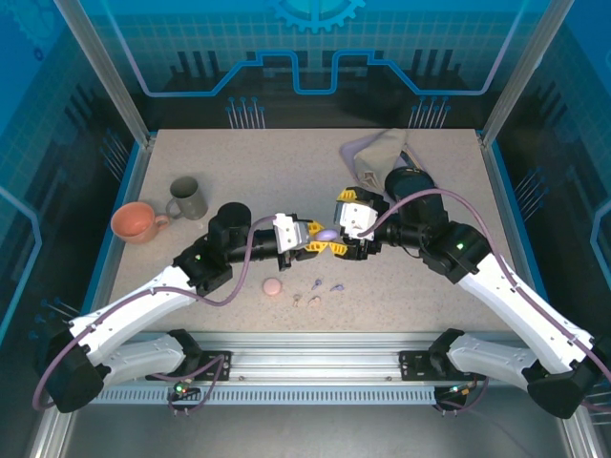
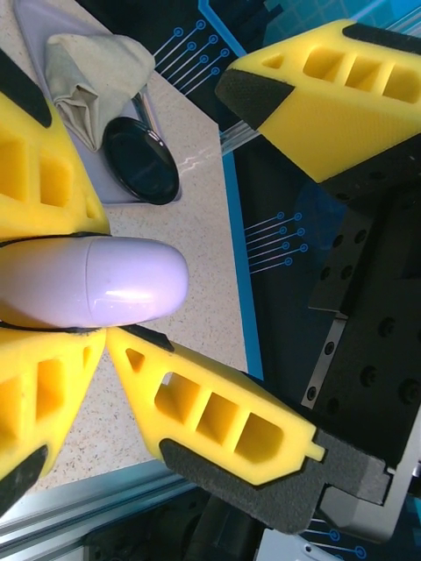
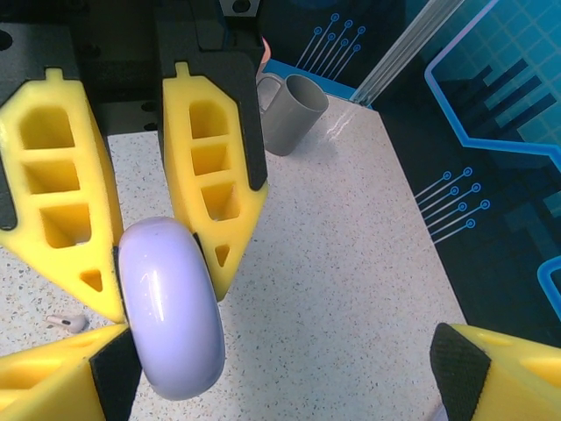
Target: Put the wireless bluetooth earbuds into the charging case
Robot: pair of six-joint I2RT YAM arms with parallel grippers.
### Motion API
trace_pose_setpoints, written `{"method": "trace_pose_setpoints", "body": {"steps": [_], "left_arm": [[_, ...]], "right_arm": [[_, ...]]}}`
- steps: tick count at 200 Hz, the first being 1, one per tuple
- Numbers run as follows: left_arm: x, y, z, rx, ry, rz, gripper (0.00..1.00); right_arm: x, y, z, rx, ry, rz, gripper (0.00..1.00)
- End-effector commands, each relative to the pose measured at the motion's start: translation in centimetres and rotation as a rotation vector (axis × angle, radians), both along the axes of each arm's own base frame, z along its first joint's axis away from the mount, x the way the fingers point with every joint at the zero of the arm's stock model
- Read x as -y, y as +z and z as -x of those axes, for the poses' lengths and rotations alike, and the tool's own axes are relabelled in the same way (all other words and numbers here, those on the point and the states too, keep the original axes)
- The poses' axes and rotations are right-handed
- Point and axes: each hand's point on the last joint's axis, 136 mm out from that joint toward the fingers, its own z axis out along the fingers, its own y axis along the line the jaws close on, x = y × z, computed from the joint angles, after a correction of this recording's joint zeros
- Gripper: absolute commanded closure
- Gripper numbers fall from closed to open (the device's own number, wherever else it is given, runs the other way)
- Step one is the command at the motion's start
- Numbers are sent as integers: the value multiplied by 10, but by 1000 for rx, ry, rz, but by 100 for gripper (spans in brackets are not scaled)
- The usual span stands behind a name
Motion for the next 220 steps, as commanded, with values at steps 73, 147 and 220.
{"method": "trace_pose_setpoints", "body": {"steps": [73,147,220], "left_arm": [[9,-4,12,5,-60,-40,100],[9,-5,13,4,-63,-43,100],[10,-5,14,8,-67,-40,100]], "right_arm": [[9,30,-11,80,-58,-21,12],[14,34,-15,88,-89,-23,12],[17,32,-17,83,-99,-19,11]]}}
